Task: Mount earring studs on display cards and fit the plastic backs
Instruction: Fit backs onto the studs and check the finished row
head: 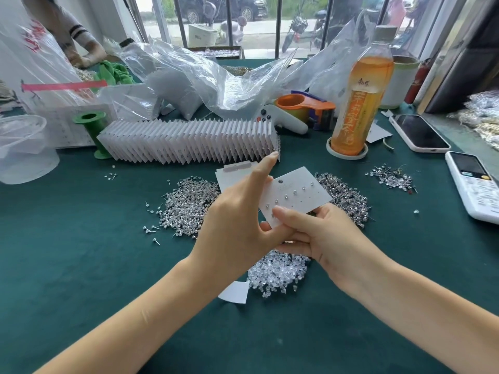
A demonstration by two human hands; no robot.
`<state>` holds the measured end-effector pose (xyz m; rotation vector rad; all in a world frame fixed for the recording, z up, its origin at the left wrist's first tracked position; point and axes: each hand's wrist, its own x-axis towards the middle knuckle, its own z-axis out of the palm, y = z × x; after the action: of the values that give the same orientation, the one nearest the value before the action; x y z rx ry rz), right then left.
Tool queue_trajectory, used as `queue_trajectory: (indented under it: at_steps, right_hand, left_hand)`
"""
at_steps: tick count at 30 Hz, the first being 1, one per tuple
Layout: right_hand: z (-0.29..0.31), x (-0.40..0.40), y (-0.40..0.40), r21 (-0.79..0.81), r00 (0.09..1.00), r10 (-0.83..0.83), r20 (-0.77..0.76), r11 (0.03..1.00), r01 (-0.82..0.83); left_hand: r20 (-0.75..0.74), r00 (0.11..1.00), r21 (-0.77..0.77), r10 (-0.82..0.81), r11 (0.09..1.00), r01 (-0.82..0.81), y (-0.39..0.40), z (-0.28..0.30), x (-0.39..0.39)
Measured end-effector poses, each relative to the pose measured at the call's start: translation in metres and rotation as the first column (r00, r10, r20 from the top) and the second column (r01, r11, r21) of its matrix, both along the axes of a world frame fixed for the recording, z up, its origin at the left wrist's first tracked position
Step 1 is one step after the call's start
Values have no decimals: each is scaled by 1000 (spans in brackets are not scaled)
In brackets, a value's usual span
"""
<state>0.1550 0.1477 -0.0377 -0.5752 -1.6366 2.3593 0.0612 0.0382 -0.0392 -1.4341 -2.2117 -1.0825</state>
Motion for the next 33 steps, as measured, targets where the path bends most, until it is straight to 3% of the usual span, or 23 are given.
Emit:
queue_trajectory:
  at_steps: [8, 13, 16, 20, 33]
  right_hand:
    - [-1, 2, 11, 118, 989, -74, -127, 989, 89]
    - [-5, 3, 23, 278, 974, -122, -193, 945, 173]
    - [-9, 4, 27, 360, 968, -112, -223, 914, 189]
    - [-19, 5, 26, 457, 969, -84, -233, 870, 186]
    - [-28, 6, 24, 480, 958, -99, -268, 849, 222]
  left_hand:
    - [47, 980, -54, -194, 979, 197, -4, 2, -13]
    - [170, 983, 0, -63, 998, 64, -8, 4, -42]
    - [201, 977, -193, -69, 975, 109, -11, 0, -59]
    - [301, 944, -412, -136, 874, 257, -12, -7, -63]
    - [263, 945, -446, -194, 844, 298, -11, -8, -58]
